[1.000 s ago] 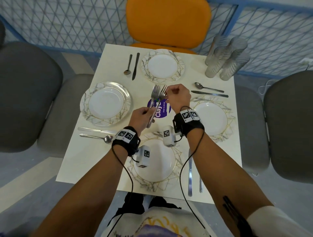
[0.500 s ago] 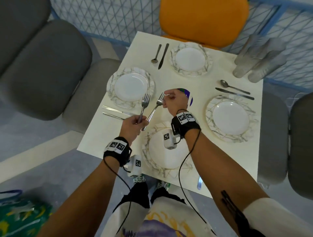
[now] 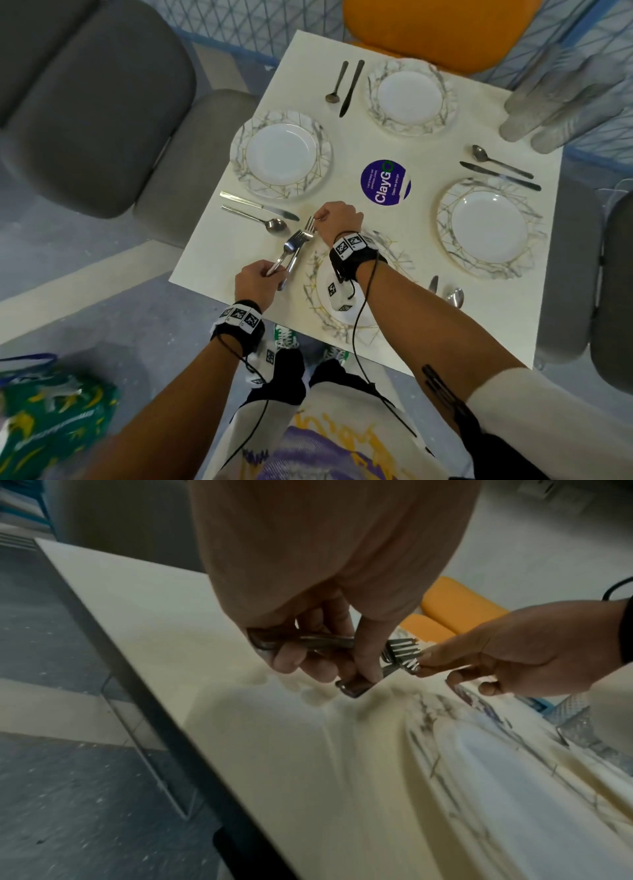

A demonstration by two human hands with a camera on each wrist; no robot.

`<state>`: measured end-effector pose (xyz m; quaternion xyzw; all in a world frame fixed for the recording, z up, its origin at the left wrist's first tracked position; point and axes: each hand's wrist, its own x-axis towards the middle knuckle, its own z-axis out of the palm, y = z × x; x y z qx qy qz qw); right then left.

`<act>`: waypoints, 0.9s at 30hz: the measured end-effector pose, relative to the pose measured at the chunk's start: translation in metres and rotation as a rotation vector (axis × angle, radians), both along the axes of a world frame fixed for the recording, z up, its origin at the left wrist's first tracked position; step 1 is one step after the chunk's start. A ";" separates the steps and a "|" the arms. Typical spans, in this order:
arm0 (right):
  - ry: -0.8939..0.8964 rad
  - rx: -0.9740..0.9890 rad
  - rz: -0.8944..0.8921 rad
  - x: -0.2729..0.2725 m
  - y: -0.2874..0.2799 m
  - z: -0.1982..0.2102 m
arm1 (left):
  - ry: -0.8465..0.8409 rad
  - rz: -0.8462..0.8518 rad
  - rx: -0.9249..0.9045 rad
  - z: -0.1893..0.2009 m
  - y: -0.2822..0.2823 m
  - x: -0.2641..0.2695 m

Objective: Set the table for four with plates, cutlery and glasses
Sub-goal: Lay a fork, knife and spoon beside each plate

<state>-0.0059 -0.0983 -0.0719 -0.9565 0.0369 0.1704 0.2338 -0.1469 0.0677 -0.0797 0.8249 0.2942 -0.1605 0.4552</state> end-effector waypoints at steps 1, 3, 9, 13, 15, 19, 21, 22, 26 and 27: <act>0.001 -0.016 0.020 -0.001 0.002 -0.001 | 0.008 0.005 0.008 -0.001 0.000 -0.002; 0.010 -0.047 0.059 -0.001 0.007 -0.004 | 0.016 0.023 0.023 -0.004 0.001 -0.004; 0.026 -0.128 0.143 -0.002 0.011 -0.011 | 0.053 0.007 0.047 -0.011 0.005 -0.006; 0.066 -0.163 0.177 -0.001 0.010 -0.013 | 0.064 -0.034 0.063 -0.012 0.006 -0.007; 0.088 -0.172 0.180 0.000 0.012 -0.013 | 0.063 -0.042 0.059 -0.011 0.006 -0.007; 0.106 -0.183 0.173 0.002 0.013 -0.015 | 0.065 -0.060 0.065 -0.010 0.007 -0.006; 0.108 -0.175 0.164 0.001 0.012 -0.015 | 0.068 -0.062 0.063 -0.009 0.007 -0.007; 0.106 -0.170 0.160 0.001 0.011 -0.015 | 0.068 -0.064 0.059 -0.009 0.007 -0.007; 0.128 -0.130 0.150 0.000 0.010 -0.011 | 0.060 -0.075 0.040 -0.007 0.008 -0.007; 0.128 -0.121 0.149 -0.001 0.009 -0.010 | 0.051 -0.078 0.050 -0.006 0.007 -0.007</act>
